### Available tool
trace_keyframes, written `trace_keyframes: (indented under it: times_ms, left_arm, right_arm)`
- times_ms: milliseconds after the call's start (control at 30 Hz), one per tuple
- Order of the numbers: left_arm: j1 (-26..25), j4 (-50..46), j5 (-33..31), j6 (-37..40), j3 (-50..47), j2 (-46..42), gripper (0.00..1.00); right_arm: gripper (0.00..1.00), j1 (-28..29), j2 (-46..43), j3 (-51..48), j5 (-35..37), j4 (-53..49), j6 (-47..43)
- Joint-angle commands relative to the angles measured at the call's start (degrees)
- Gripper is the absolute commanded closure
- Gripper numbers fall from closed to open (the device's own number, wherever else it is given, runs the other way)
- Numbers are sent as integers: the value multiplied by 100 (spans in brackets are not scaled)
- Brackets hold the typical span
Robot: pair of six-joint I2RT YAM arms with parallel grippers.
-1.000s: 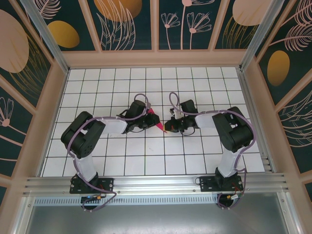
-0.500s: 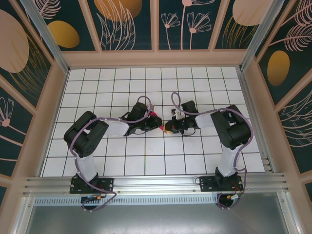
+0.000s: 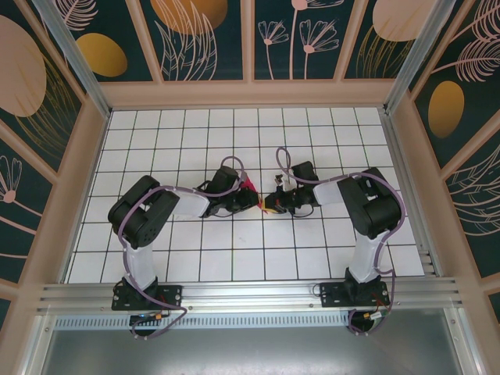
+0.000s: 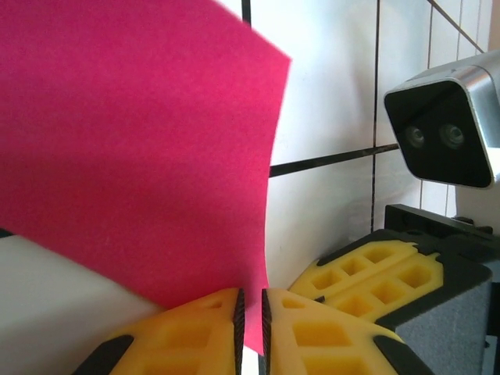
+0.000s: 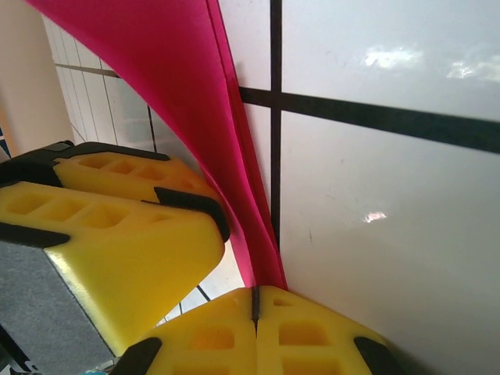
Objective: Fold a paper plane with a square sheet of paper (pick it up from the middle)
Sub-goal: Fold the wing for the fifth time at the center of the table.
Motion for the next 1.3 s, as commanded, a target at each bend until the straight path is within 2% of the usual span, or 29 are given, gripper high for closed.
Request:
trace_keyframes:
  times_ms: [0,100,267,533,733,1000,1100,1267]
  left_arm:
    - [-12,-489,-338,52,189,185,83]
    - [-12,-841,-503,-11,252,193,84]
    - [-12,-1498,-824,89,387,192,84]
    - [-12,-1633,-836,114,515,300,85]
    - [-11,-1776,-931,117,563,343,85]
    - [-12,-1986,-994,161,814,428,84]
    - [-12,-2007,-994,163,819,433,84]
    - [-12,-2036,-993,157,844,458,84]
  right_arm:
    - [100,-60,140,-89,153,-69,16]
    - [100,-60,4,-58,262,-187,-55]
    - [90,-60,-497,9,702,-558,-307]
    - [89,77,-756,44,633,-667,-549]
    - [88,116,-726,125,913,-861,-546]
    - [76,31,-1079,135,1417,-1108,-701]
    - [77,61,-1154,185,1236,-1068,-759]
    - [87,236,-1004,382,1069,-1108,-847]
